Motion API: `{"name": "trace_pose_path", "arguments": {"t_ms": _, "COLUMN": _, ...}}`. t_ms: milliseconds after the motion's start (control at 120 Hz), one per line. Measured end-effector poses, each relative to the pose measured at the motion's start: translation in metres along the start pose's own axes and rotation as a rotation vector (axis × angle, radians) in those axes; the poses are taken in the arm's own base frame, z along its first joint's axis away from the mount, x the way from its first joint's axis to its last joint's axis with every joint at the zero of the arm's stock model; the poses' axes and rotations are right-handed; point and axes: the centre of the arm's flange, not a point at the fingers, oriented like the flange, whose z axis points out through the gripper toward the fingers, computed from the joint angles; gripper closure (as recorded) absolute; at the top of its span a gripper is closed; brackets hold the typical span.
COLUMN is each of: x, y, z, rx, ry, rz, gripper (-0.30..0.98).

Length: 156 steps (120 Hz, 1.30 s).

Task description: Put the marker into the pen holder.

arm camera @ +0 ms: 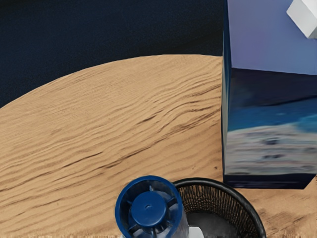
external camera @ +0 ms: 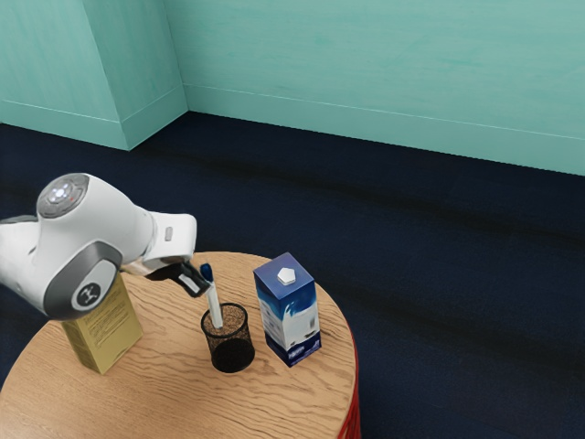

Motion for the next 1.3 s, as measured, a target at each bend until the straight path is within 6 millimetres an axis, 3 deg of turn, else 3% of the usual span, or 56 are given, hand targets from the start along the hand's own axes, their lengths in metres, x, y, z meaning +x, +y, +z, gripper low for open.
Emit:
{"name": "trace_pose_path", "arguments": {"t_ms": 167, "x": 0.004, "y": 0.0, "z": 0.009, "rx": -0.012, "ry": -0.021, "rz": -0.007, "gripper": 0.33}}
{"name": "trace_pose_path", "arguments": {"t_ms": 258, "x": 0.022, "y": -0.01, "z": 0.008, "rx": -0.019, "ry": -0.041, "rz": -0.022, "gripper": 0.21}}
{"name": "trace_pose_path", "arguments": {"t_ms": 442, "x": 0.091, "y": -0.1, "z": 0.027, "rx": -0.076, "ry": -0.28, "rz": -0.152, "gripper": 0.09}}
{"name": "trace_pose_path", "arguments": {"t_ms": 558, "x": 0.146, "y": -0.154, "z": 0.009, "rx": -0.082, "ry": -0.365, "rz": -0.198, "gripper": 0.05}}
{"name": "trace_pose_path", "arguments": {"t_ms": 617, "x": 0.159, "y": -0.176, "z": 0.001, "rx": -0.08, "ry": -0.402, "rz": -0.221, "gripper": 0.04}}
{"name": "trace_pose_path", "arguments": {"t_ms": 692, "x": 0.158, "y": -0.196, "z": 0.008, "rx": -0.089, "ry": -0.474, "rz": -0.251, "gripper": 0.03}}
{"name": "trace_pose_path", "arguments": {"t_ms": 767, "x": 0.156, "y": -0.201, "z": 0.009, "rx": -0.101, "ry": -0.523, "rz": -0.263, "gripper": 0.02}}
{"name": "trace_pose_path", "arguments": {"t_ms": 867, "x": 0.155, "y": -0.208, "z": -0.023, "rx": -0.098, "ry": -0.525, "rz": -0.286, "gripper": 0.01}}
{"name": "trace_pose_path", "arguments": {"t_ms": 975, "x": 0.173, "y": -0.219, "z": -0.066, "rx": -0.077, "ry": -0.492, "rz": -0.302, "gripper": 0.01}}
{"name": "trace_pose_path", "arguments": {"t_ms": 1300, "x": 0.171, "y": -0.21, "z": -0.064, "rx": -0.097, "ry": -0.569, "rz": -0.324, "gripper": 0.0}}
